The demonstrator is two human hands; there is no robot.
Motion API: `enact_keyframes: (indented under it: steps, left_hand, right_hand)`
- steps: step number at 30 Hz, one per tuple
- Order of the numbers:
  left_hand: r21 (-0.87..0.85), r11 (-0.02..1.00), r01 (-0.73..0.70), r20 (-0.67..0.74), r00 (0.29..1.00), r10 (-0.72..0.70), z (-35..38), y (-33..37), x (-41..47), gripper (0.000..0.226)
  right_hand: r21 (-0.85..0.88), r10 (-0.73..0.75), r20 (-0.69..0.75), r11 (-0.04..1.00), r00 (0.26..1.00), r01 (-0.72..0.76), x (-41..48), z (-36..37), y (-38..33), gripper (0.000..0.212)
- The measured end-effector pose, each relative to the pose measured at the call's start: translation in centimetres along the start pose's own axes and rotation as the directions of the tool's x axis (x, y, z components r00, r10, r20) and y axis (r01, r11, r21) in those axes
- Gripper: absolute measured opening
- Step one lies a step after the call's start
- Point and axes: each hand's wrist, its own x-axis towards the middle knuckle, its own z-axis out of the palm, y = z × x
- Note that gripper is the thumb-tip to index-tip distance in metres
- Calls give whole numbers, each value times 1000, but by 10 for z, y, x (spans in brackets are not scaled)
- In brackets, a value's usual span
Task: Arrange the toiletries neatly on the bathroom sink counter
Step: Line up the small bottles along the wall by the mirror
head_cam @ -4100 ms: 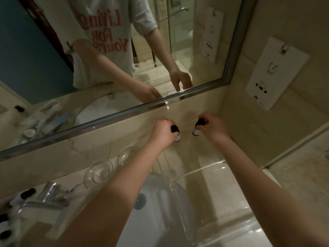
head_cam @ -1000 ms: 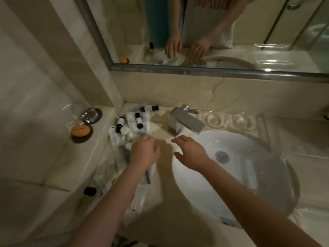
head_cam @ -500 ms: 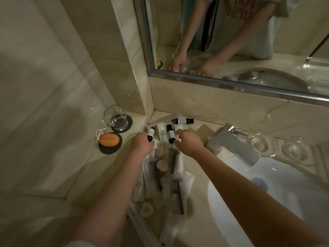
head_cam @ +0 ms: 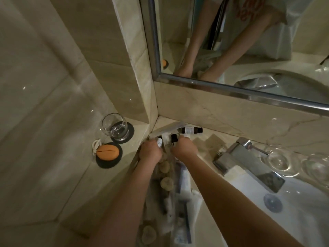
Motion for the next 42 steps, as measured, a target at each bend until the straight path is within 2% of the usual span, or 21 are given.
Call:
enact_keyframes:
  steps: [5,11,17,22,24,28,32,39,42]
  left_hand:
    - [-67,998,18,-6,1000,-19,-8,0,-2,50]
    - [-157,985,78,-28,996,-83,-18,0,-22,25]
    - [-307,950,-51,-189,982,-9,-25,-3,-63,25]
    - [-459,870,-180,-256,965,64,-24,12,-114,20]
    - [-524,823,-218,-258,962,90,-20,23,-135,20]
    - [-583,762,-282,-242,956,169,-10,56,-176,23]
    - [-579,730,-363,-211,932,296,7,97,-211,23]
    - [-597,663,-452,-140,872,468,43,186,-257,25]
    - [-583,648,-490,-118,841,529,61,225,-268,25]
  right_hand:
    - [83,58,43,995,997,-61,2,-3,-2,34]
    - [288,34,11,957,999,-35,-12,-13,6,36]
    - [531,-32,-84,844,996,72,-62,-30,27,25]
    - [585,-129,-204,779,970,226,-120,-49,60,27]
    - [594,-116,-234,769,965,236,-142,-58,77,32]
    - [675,-53,-288,697,956,242,-180,-76,117,29]
    - [724,-9,-342,635,940,269,-218,-97,163,25]
    - [767,195,-426,596,884,237,-259,-130,265,21]
    - [756,258,-461,615,849,224,-270,-145,310,22]
